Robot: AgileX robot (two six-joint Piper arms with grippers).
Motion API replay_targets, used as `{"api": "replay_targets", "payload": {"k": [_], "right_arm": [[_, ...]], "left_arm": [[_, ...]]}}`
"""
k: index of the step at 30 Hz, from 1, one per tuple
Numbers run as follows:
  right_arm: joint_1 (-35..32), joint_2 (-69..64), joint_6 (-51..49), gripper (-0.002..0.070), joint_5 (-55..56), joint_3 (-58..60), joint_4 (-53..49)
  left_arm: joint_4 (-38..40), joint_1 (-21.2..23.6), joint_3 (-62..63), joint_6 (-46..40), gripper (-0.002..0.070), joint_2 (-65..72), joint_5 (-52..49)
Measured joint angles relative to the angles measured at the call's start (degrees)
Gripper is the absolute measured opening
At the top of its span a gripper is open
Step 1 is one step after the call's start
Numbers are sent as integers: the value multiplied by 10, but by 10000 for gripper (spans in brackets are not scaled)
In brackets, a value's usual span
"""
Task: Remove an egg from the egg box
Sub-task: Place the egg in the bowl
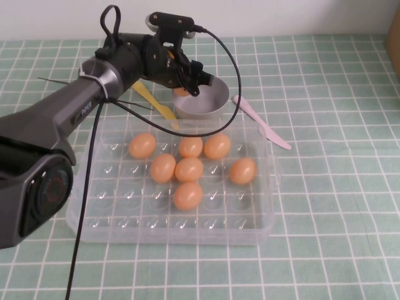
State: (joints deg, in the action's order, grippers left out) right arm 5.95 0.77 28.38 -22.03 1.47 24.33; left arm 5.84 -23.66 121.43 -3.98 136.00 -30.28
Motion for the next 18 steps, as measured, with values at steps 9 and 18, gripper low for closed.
{"api": "replay_targets", "payload": {"k": [9,18], "right_arm": [[0,0,0,-18,0,0,0],[0,0,0,-18,0,0,0]], "left_arm": [[33,-2,0,-60,335,2,3],[36,-6,1,-91,335,13,10]]}}
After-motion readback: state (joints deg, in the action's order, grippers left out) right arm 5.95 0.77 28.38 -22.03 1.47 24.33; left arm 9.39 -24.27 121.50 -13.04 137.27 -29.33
